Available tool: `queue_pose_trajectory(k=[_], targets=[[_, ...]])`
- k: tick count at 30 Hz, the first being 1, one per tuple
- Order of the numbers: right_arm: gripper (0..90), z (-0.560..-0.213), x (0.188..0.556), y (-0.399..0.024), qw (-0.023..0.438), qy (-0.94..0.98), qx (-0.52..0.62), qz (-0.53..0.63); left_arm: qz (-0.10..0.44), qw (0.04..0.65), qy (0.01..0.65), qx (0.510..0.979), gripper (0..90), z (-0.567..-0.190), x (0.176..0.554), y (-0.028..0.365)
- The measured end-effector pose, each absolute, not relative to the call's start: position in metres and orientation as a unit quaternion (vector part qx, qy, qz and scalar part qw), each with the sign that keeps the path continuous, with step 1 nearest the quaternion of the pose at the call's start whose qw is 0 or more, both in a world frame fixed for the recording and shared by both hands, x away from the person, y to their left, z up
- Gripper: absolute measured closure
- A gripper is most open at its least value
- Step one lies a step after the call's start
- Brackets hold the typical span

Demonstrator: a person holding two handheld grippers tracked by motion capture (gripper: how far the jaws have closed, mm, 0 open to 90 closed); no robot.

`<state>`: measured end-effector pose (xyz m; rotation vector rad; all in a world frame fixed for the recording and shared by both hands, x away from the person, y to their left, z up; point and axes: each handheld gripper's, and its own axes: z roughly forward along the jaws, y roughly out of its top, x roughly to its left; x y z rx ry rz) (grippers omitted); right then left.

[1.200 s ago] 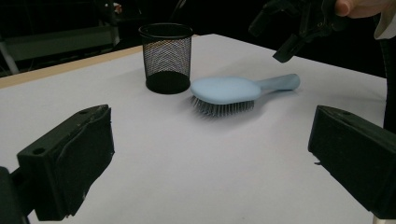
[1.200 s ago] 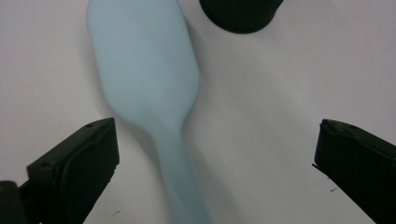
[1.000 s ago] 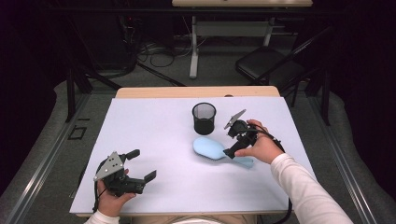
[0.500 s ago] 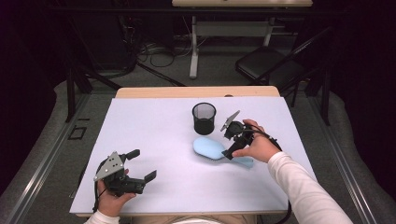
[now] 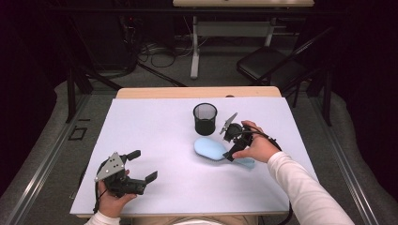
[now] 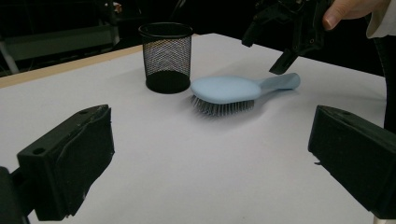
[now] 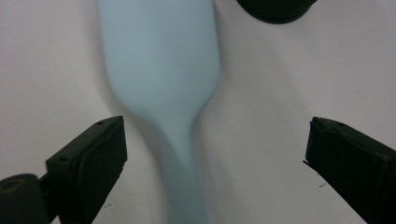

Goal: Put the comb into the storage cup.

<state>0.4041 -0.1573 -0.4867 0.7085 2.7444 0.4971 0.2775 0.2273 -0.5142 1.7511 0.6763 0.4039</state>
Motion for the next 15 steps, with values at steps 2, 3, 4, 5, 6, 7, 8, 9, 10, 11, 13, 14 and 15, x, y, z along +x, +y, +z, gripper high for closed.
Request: queue_pose_trajectory(k=[2,3,4,5,6,7,8,9,10,11,13,14,15], targets=[[9.0,-0.4883,0.4039,-0.1559,0.129,0.949,0.234,0.168,0.174,0.573,0.290,0.747,0.3,-0.5141,0.2774,0.2277],[9.0,-0.4883,0.4039,-0.1559,0.129,0.949,0.234,0.168,0.173,0.573,0.290,0.747,0.3,-0.5141,0.2774,0.2277],[11.4,-0.4894,0.4038,-0.1549,0.129,0.951,0.226,0.168,0.173,0.573,0.290,0.747,0.3,-0.5141,0.2775,0.2276],[11.4,-0.4894,0.4038,-0.1549,0.129,0.951,0.226,0.168,0.173,0.573,0.290,0.747,0.3,-0.5141,0.2775,0.2276],[14.3,-0.4899,0.4037,-0.1541,0.127,0.953,0.220,0.167,0.171,0.574,0.288,0.747,0.3,-0.5143,0.2777,0.2276],[14.3,-0.4902,0.4036,-0.1537,0.127,0.953,0.218,0.167,0.170,0.575,0.287,0.747,0.3,-0.5143,0.2776,0.2274],[14.3,-0.4902,0.4036,-0.1537,0.127,0.953,0.218,0.167,0.170,0.575,0.287,0.747,0.3,-0.5143,0.2776,0.2274],[14.8,-0.4909,0.4034,-0.1527,0.126,0.955,0.214,0.164,0.171,0.574,0.289,0.747,0.3,-0.5143,0.2775,0.2272],[14.9,-0.4915,0.4034,-0.1524,0.125,0.955,0.212,0.165,0.170,0.575,0.288,0.747,0.3,-0.5144,0.2777,0.2274],[14.9,-0.4917,0.4032,-0.1520,0.124,0.955,0.213,0.164,0.170,0.574,0.287,0.747,0.3,-0.5143,0.2777,0.2274],[15.7,-0.4923,0.4035,-0.1518,0.124,0.956,0.210,0.160,0.170,0.575,0.287,0.747,0.3,-0.5144,0.2777,0.2274],[16.2,-0.4927,0.4036,-0.1517,0.124,0.957,0.209,0.159,0.170,0.575,0.287,0.747,0.3,-0.5144,0.2777,0.2274],[16.2,-0.4927,0.4036,-0.1517,0.124,0.957,0.209,0.159,0.170,0.574,0.287,0.747,0.3,-0.5143,0.2777,0.2275]])
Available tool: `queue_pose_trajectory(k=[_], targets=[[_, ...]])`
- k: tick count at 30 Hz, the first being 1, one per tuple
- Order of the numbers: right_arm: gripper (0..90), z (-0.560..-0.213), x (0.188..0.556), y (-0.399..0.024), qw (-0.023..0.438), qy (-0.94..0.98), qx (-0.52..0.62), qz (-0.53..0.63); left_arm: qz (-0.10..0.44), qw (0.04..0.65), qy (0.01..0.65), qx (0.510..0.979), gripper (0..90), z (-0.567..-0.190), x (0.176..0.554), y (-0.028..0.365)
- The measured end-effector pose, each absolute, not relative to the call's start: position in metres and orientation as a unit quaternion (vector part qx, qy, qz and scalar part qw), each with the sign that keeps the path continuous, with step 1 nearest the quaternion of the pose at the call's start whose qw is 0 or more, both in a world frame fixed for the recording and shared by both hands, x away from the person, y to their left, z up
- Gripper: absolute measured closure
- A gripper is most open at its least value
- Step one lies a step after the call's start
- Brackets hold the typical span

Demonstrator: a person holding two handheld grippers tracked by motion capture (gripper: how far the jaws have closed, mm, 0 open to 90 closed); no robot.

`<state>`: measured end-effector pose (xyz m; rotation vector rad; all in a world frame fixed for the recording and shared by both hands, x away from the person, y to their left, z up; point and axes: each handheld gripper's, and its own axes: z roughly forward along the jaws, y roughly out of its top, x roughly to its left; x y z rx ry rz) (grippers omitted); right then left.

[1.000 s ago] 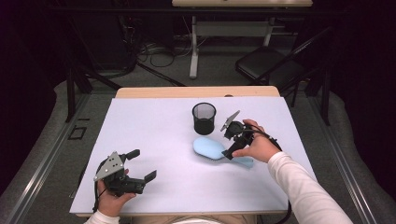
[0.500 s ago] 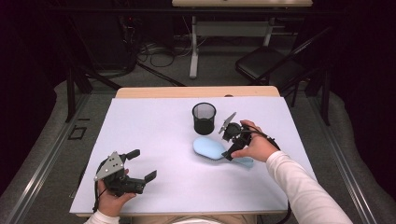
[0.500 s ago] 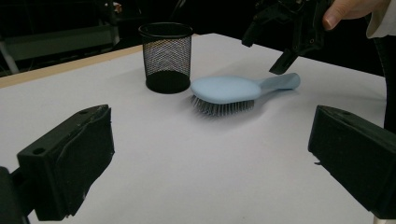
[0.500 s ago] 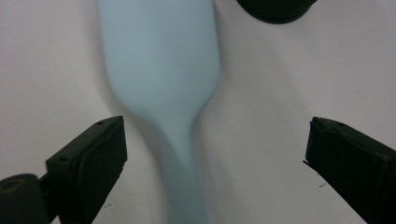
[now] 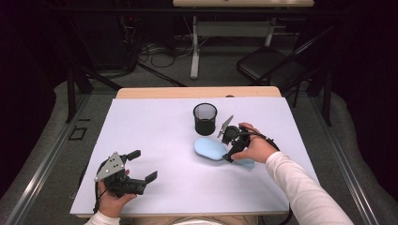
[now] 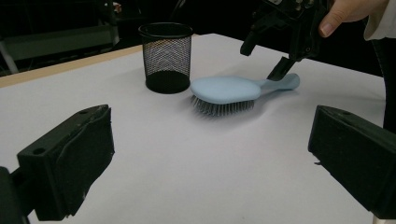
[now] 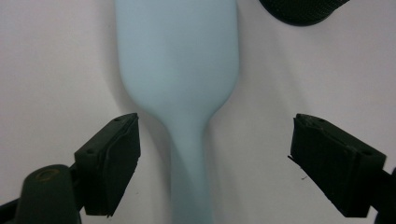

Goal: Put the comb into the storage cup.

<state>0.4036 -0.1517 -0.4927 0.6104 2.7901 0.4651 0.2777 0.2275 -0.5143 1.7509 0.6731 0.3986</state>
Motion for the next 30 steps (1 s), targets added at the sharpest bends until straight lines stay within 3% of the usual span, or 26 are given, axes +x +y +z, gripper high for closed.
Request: queue_pose_trajectory(k=[10,12,15,30], targets=[[27.5,-0.4947,0.4028,-0.1490,0.110,0.961,0.199,0.156,0.172,0.573,0.289,0.747,0.3,-0.5141,0.2775,0.2276],[35.0,-0.4947,0.4021,-0.1482,0.112,0.962,0.196,0.156,0.169,0.573,0.288,0.748,0.3,-0.5143,0.2775,0.2273],[38.2,-0.4936,0.4018,-0.1473,0.108,0.961,0.191,0.165,0.168,0.574,0.287,0.748,0.3,-0.5144,0.2779,0.2272],[40.9,-0.4988,0.4026,-0.1458,0.103,0.966,0.185,0.148,0.169,0.574,0.288,0.748,0.3,-0.5144,0.2776,0.2269]])
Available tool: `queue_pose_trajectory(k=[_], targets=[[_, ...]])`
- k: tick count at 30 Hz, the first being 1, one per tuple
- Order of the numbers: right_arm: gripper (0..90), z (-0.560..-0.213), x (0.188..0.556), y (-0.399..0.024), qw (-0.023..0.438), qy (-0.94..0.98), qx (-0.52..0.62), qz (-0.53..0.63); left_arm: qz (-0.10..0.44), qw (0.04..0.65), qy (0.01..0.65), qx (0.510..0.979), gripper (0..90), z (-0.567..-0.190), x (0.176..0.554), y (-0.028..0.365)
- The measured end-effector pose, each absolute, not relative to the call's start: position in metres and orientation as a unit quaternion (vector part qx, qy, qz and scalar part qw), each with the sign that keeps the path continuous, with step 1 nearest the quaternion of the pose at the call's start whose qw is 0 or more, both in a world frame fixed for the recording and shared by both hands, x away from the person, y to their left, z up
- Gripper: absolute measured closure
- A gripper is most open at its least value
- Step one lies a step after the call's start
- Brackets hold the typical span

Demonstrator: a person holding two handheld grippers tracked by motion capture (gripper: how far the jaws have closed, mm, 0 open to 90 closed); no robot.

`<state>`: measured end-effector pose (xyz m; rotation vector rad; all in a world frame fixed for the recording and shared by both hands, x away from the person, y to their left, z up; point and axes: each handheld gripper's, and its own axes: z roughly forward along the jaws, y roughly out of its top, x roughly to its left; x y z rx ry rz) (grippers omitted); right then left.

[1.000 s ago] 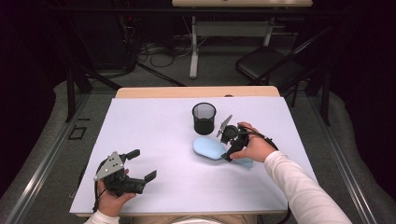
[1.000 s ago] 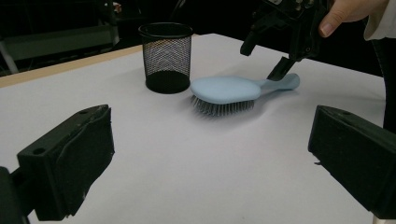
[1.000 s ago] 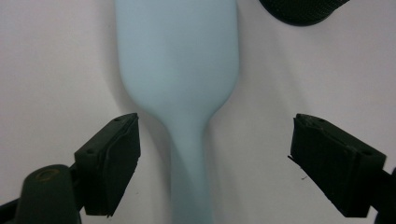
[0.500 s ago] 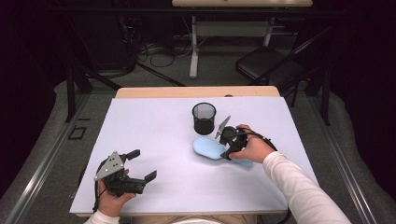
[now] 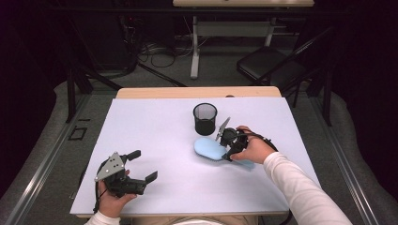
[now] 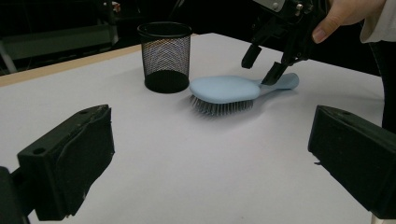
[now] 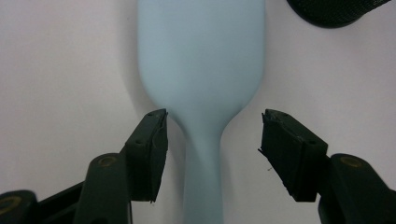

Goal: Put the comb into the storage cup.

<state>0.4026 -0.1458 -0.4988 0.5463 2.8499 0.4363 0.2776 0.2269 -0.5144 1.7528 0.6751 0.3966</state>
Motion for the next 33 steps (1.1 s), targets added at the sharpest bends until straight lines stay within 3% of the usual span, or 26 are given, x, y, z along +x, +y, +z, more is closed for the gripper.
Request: queue_pose_trajectory(k=[4,24,33], targets=[[46.8,-0.502,0.403,-0.145,0.091,0.969,0.184,0.138,0.169,0.573,0.288,0.748,0.3,-0.514,0.278,0.227],[45.6,-0.514,0.407,-0.142,0.075,0.973,0.187,0.109,0.171,0.573,0.289,0.748,0.3,-0.514,0.277,0.227],[50.5,-0.519,0.408,-0.141,0.073,0.975,0.182,0.103,0.170,0.572,0.289,0.748,0.3,-0.515,0.277,0.226]])
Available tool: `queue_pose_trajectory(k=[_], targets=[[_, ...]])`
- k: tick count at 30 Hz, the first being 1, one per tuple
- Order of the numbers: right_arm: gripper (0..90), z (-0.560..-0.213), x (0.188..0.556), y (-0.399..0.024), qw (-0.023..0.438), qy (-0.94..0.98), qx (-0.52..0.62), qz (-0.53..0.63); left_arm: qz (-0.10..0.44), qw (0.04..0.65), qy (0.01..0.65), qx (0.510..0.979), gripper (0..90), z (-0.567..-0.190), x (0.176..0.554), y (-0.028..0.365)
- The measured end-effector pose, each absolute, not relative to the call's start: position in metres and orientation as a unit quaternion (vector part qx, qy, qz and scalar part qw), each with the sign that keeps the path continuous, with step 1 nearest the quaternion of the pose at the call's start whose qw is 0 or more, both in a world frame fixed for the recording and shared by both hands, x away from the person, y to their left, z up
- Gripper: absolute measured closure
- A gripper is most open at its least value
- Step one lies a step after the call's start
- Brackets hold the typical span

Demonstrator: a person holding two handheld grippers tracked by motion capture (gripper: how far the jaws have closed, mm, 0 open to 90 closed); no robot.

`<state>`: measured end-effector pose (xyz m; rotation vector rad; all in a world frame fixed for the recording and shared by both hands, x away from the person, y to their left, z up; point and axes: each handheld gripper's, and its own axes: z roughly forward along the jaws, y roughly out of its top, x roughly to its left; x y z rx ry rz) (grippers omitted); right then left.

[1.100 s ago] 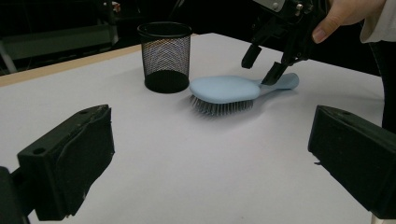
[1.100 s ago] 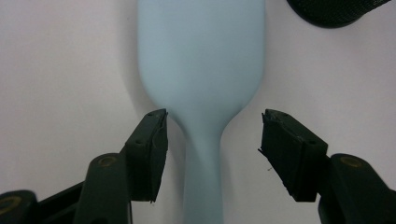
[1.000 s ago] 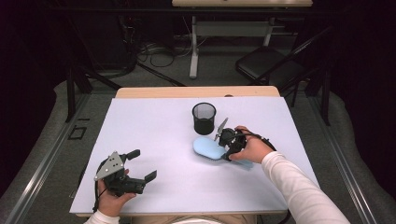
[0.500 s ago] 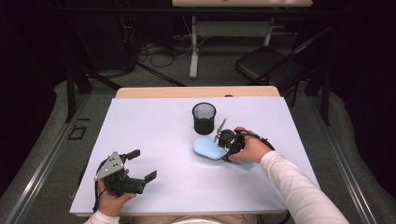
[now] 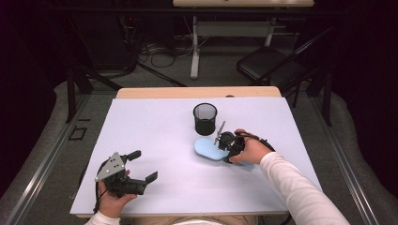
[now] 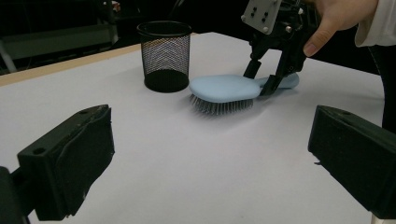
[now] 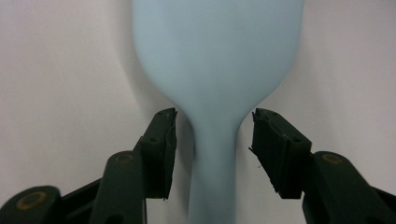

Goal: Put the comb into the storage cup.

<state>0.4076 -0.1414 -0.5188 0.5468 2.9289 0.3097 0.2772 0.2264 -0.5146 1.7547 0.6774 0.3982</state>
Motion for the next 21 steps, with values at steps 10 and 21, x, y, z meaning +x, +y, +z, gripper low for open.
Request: queue_pose_trajectory(k=[10,21], targets=[[51.3,-0.5220,0.4095,-0.1409,0.074,0.975,0.185,0.101,0.171,0.573,0.288,0.748,0.3,-0.5148,0.2773,0.2259],[53.1,-0.5221,0.4094,-0.1409,0.078,0.975,0.182,0.102,0.169,0.574,0.287,0.748,0.3,-0.5150,0.2777,0.2263]])
